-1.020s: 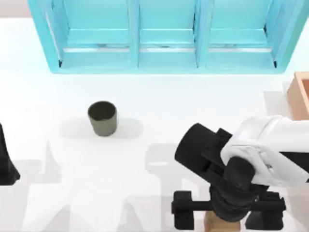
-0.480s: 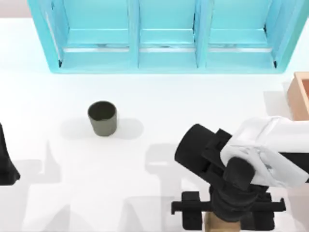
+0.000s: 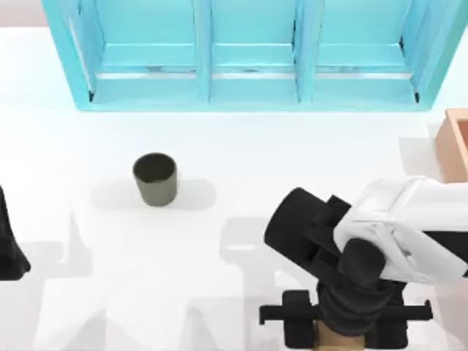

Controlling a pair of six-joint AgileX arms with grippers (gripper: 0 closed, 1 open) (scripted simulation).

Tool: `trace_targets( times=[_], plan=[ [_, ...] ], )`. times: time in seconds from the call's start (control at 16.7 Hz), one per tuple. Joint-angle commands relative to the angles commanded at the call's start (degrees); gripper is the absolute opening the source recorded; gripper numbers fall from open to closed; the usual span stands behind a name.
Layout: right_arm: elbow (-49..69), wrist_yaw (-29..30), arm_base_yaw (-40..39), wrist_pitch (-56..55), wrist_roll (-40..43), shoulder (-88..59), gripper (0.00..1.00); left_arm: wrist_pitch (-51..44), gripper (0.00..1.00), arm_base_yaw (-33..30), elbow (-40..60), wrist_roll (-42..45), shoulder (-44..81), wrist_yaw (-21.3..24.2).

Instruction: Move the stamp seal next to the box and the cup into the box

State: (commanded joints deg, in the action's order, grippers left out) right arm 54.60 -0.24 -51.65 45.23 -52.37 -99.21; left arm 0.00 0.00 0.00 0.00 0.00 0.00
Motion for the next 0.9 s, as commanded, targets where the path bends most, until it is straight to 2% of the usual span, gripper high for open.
trace_targets(
  times=[0.6,0.9],
  plan=[
    [0.14,0.03,0.79,0.90,0.68,1.02,0.00,0.00,1.00,0.00,0.00,0.00,0.00,0.00],
    [1.08,0.02,8.21,12.23,7.95,10.94,0.00,0.00,1.00,0.00,0.00,0.00,0.00,0.00]
  ],
)
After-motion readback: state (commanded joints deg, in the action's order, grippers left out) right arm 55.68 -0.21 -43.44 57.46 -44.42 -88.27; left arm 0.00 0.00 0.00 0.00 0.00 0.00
